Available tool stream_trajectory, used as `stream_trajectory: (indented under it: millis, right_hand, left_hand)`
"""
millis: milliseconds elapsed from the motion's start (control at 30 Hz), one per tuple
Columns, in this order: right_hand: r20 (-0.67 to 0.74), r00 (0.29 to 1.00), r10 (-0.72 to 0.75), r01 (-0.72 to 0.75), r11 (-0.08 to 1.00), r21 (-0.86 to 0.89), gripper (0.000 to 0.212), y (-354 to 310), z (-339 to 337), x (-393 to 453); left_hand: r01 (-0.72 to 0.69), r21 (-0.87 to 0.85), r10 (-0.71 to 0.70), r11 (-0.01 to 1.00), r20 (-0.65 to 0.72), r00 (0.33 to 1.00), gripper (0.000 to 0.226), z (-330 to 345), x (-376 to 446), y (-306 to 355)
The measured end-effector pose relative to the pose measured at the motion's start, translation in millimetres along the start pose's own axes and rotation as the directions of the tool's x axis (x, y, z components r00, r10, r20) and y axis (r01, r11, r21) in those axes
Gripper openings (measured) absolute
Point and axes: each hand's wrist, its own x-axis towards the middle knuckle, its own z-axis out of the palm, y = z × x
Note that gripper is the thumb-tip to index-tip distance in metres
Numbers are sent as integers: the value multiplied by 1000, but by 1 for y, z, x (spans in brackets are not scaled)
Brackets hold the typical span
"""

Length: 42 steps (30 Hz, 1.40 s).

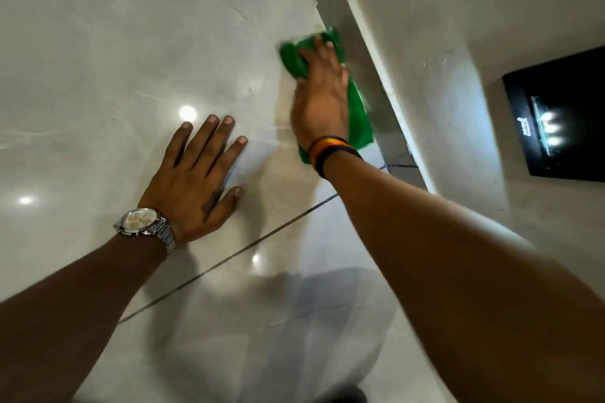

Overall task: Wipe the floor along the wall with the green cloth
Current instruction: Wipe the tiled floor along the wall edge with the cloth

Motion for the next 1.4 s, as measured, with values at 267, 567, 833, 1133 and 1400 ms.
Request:
stream_trajectory:
  millis: [267,567,833,1133,1400]
  right_hand:
    - [138,973,-187,207,968,-145,61,48,-13,-80]
    - [34,871,491,-477,859,-185,80,113,-39,-279]
    - [186,980,64,-38,989,-142,72,-11,35,-238]
    - [461,820,-340,485,840,-243,65,-1,27,-240]
    - [262,959,108,-31,960,-279,72,17,-11,-92]
  left_hand:
    - [-8,-19,8,1000,-14,1000,75,-3,0,3]
    - [66,-92,-53,994,132,990,68,-22,-13,7]
    - [43,-16,-40,999,130,991,68,-18,-50,-13]
    - [120,-44,-112,992,144,983,70,-21,-87,-12]
    - [132,-29,-127,991,142,982,69,-11,-90,-11]
